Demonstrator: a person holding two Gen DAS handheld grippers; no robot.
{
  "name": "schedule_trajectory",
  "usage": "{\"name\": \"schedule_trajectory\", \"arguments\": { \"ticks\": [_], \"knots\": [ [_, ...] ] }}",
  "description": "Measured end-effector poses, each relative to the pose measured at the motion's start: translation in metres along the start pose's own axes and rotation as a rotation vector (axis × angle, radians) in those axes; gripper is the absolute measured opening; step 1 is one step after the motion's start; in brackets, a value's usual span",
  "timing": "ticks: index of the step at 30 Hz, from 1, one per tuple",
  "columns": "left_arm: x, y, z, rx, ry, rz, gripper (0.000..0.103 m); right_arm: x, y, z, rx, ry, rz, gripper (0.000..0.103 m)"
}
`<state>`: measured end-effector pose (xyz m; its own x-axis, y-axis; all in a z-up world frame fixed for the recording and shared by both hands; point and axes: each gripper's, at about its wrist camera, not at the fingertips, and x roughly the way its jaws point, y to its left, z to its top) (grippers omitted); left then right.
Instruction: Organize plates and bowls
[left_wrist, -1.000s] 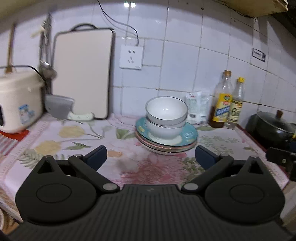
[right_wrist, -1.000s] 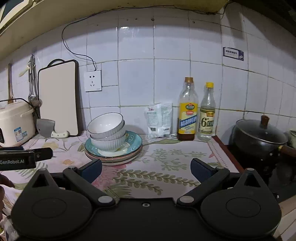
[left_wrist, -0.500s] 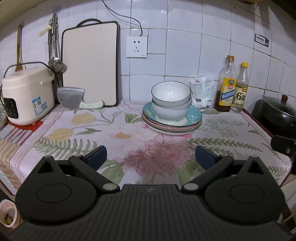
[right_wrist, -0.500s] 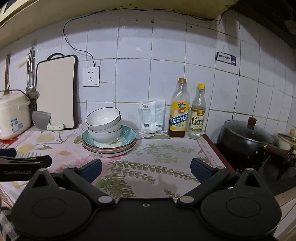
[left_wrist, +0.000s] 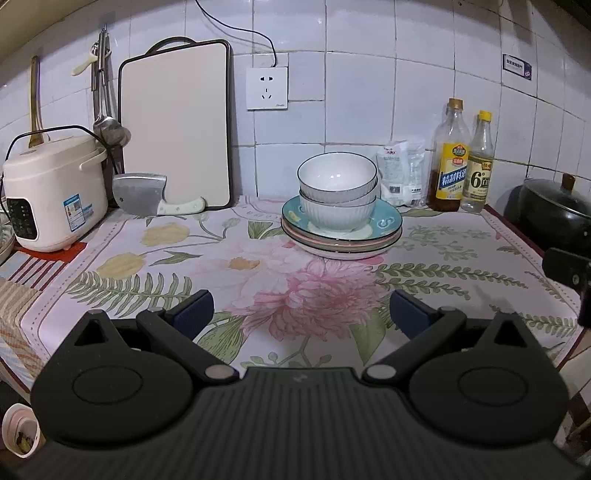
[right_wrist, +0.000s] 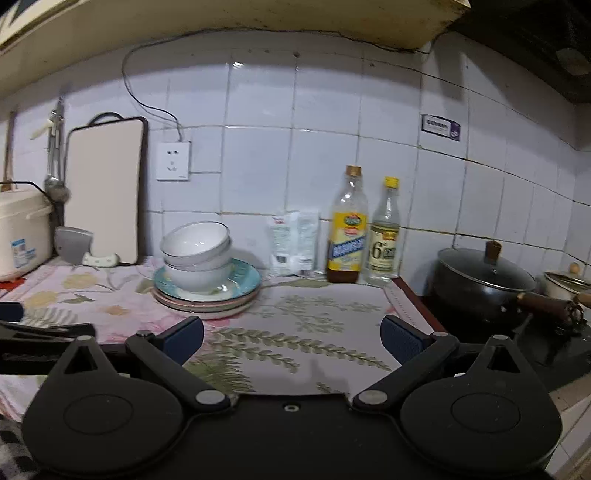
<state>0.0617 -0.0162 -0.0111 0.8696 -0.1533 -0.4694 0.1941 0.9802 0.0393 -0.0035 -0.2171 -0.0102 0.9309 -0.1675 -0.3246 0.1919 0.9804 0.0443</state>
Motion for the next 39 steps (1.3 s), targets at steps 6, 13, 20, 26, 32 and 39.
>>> {"name": "schedule_trajectory", "arguments": {
  "ticks": [6,13,20,26,32,39],
  "knots": [
    [-0.001,0.002,-0.002,-0.019,-0.011,0.012,0.103,0.002,-0.004,-0.003,0.014,0.007,-0.011,0.103],
    [-0.002,0.004,-0.004,-0.029,-0.029,0.017,0.103,0.003,-0.007,-0.007,0.019,0.014,-0.010,0.103],
    [-0.004,0.001,-0.005,-0.031,-0.026,-0.012,0.103,-0.005,0.001,-0.009,-0.018,-0.026,-0.045,0.103],
    [-0.004,0.001,-0.006,-0.031,-0.025,-0.020,0.103,-0.006,0.004,-0.010,-0.034,-0.036,-0.048,0.103],
    [-0.004,0.001,-0.007,-0.031,-0.019,0.004,0.103,-0.005,0.008,-0.012,-0.040,-0.036,-0.029,0.103],
    [-0.004,0.001,-0.009,-0.024,-0.016,0.012,0.103,-0.004,0.016,-0.015,-0.054,-0.035,-0.027,0.103]
  ]
}}
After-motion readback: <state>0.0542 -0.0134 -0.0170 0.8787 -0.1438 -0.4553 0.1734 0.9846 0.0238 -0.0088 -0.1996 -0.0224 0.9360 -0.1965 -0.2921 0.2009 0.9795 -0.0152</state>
